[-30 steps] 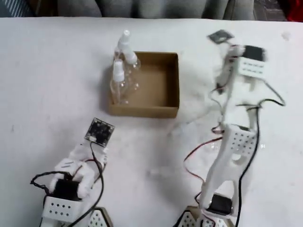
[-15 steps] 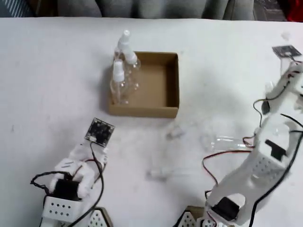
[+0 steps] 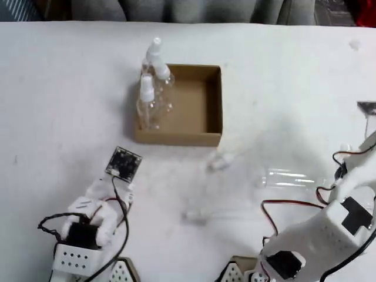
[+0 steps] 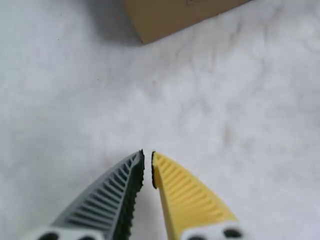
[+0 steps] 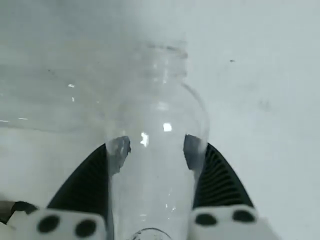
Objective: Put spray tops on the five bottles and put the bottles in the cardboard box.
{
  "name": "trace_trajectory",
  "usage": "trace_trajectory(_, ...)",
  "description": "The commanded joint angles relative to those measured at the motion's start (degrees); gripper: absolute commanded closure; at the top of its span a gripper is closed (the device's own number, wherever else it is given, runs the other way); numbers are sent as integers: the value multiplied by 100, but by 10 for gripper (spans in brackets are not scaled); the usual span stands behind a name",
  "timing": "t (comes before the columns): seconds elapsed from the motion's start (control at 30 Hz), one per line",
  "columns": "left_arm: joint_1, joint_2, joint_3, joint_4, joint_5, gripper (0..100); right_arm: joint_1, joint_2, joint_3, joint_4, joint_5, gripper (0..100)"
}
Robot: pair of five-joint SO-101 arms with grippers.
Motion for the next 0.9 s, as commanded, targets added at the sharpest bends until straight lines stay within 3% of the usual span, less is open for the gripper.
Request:
trace_trajectory(0.0, -75, -136, -26, -141, -53, 978, 242, -374, 527, -743, 264, 946)
trace_trajectory(0.17, -75, -136, -26, -141, -53, 978, 330, -374, 985, -1200, 273, 817)
trace_trajectory(0.47, -75, -136, -26, -141, -53, 978, 154, -374, 791, -910, 229, 734)
trace_trajectory(0.7, -75, -136, -26, -141, -53, 978, 13, -400, 44, -277, 229, 736)
trace_trajectory(0.87, -75, -136, -26, -141, -53, 978, -136, -857, -905, 778, 237, 872)
